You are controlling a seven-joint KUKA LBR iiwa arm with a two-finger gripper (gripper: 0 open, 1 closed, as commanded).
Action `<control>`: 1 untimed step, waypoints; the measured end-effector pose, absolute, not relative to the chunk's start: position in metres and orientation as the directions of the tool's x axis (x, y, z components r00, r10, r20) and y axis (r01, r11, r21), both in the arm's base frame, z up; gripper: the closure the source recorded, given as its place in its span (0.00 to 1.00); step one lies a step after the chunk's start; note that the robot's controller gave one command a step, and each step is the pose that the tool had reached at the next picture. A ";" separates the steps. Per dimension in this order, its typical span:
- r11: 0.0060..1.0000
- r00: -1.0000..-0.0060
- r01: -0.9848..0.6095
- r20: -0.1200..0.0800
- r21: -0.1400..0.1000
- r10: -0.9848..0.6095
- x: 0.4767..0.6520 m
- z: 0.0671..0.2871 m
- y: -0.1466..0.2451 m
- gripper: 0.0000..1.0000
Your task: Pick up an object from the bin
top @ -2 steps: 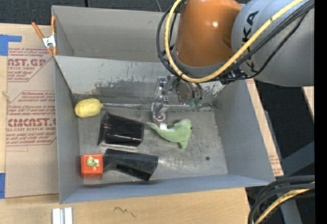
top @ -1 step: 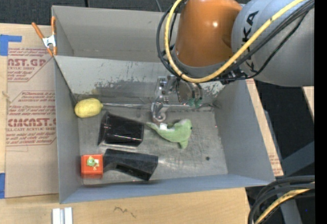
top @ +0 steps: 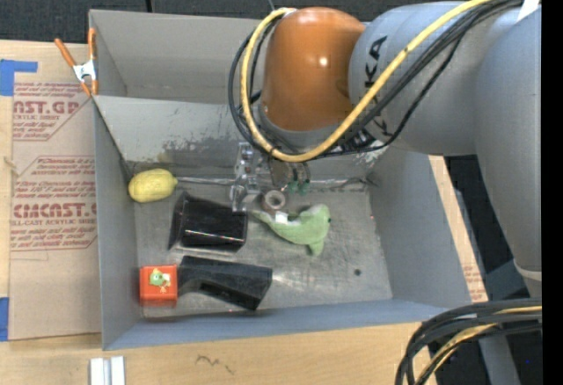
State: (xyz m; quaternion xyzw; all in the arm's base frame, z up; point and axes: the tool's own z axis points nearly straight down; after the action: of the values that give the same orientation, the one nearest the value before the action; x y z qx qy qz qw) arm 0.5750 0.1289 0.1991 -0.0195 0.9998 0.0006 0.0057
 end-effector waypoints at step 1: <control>0.998 -0.998 -0.059 -0.001 0.001 -0.059 0.574 0.178 0.100 0.00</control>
Offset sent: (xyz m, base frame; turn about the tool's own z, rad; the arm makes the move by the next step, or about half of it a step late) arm 0.0000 0.0000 0.0000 0.0000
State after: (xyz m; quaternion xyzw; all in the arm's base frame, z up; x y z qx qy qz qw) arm 0.5745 0.0996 0.1783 -0.0293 0.9996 0.0005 0.0004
